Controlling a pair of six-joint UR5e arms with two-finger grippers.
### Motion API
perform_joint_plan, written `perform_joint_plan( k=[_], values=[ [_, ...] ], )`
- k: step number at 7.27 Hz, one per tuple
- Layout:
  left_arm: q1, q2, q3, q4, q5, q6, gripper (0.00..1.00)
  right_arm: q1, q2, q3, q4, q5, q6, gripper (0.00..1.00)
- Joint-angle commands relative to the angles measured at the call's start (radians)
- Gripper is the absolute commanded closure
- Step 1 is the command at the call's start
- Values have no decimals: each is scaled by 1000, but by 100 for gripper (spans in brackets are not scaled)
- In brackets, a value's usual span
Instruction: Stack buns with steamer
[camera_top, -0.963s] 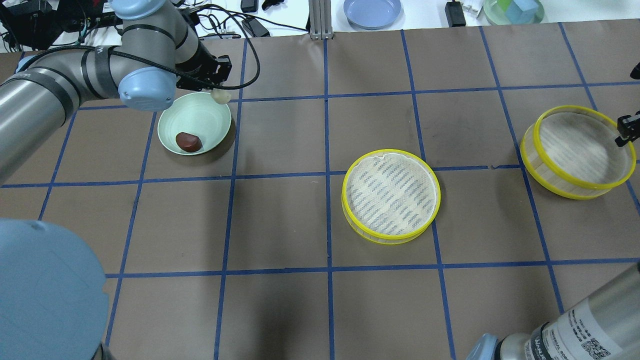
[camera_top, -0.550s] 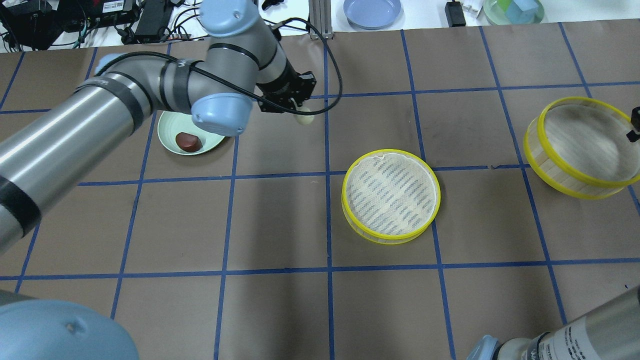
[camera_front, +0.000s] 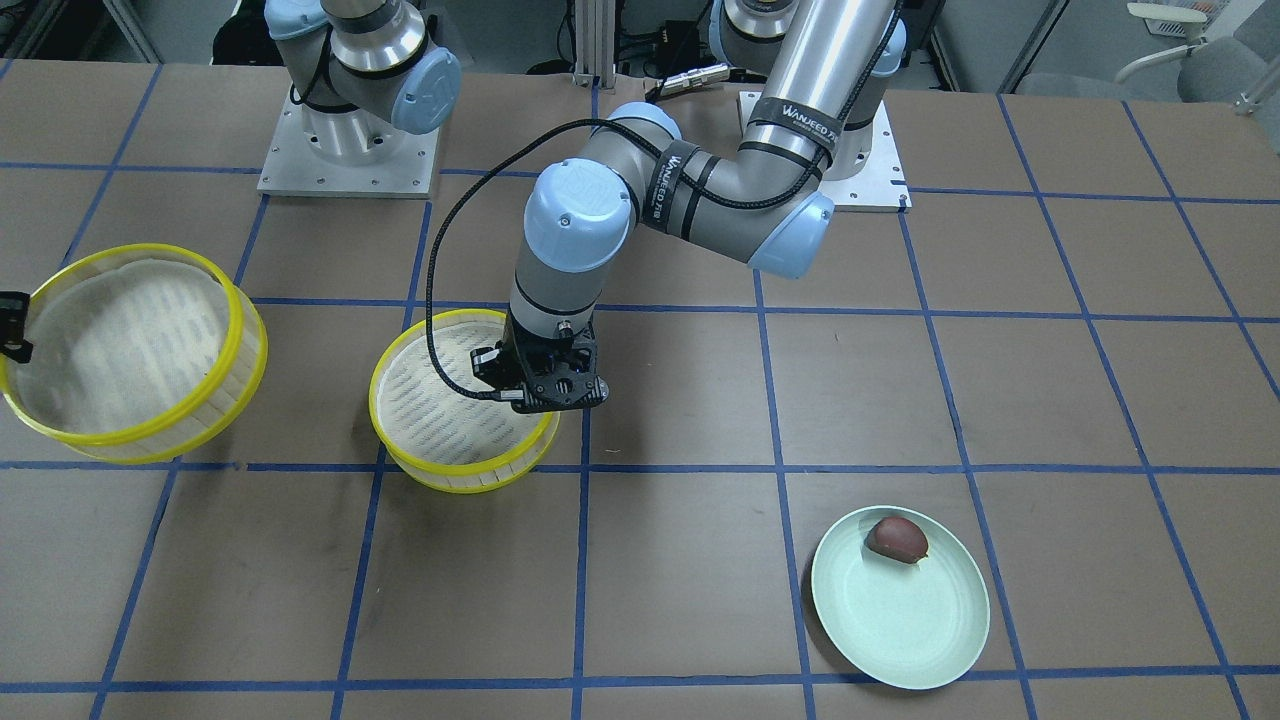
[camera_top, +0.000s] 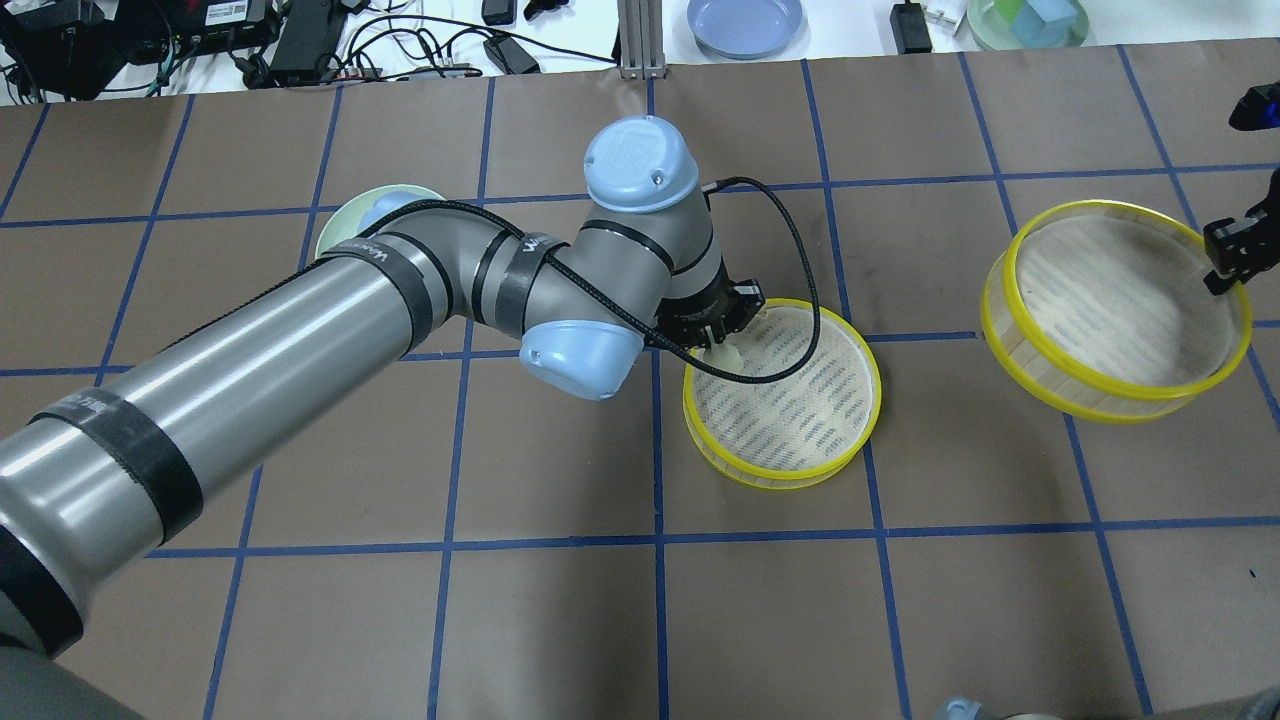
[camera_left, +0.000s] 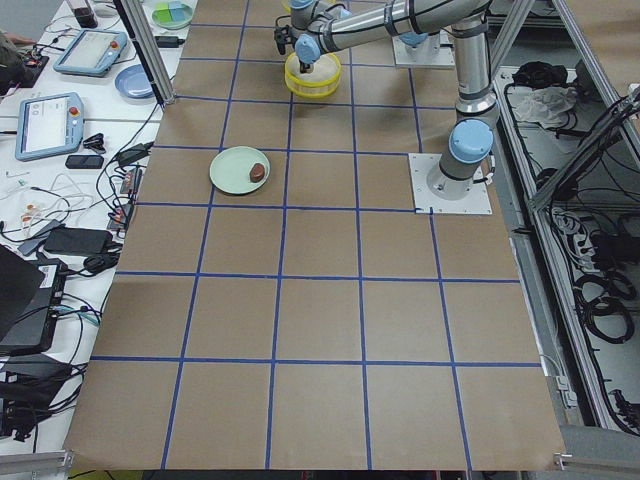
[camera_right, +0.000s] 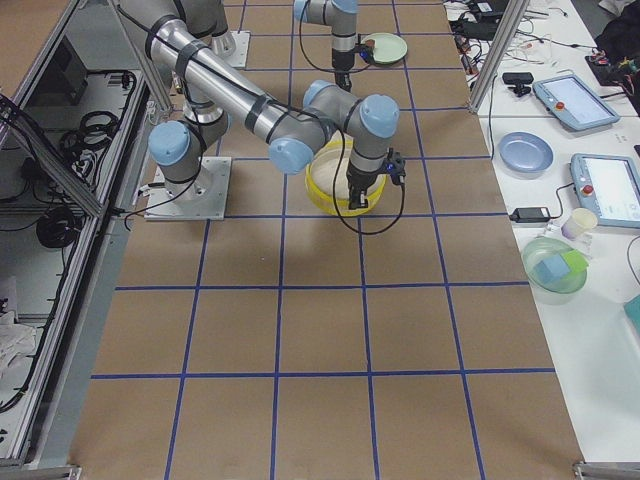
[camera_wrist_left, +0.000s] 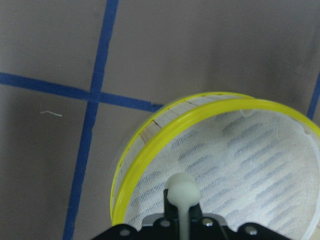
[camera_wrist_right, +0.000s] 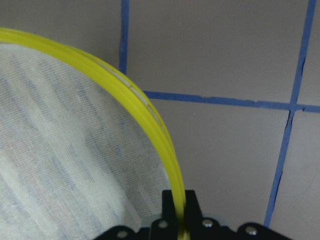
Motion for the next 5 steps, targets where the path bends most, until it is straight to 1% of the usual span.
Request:
perform_joint_plan(
  k=[1, 2, 3, 4, 5],
  values=[
    [-17, -2, -21, -4, 0, -36, 34, 114, -48, 45, 3, -25, 185, 100],
    [-17, 1, -15, 4, 0, -30, 0, 157, -45, 53, 2, -25, 245, 100],
    [-17, 3, -12, 2, -1, -26, 0, 185, -50, 87, -7, -22, 304, 100],
    [-17, 9, -7, 1, 0, -26, 0, 193, -56, 111, -10, -13, 319, 100],
    [-15, 7, -5, 1, -1, -26, 0, 211, -57, 115, -10, -10, 362, 100]
  ],
)
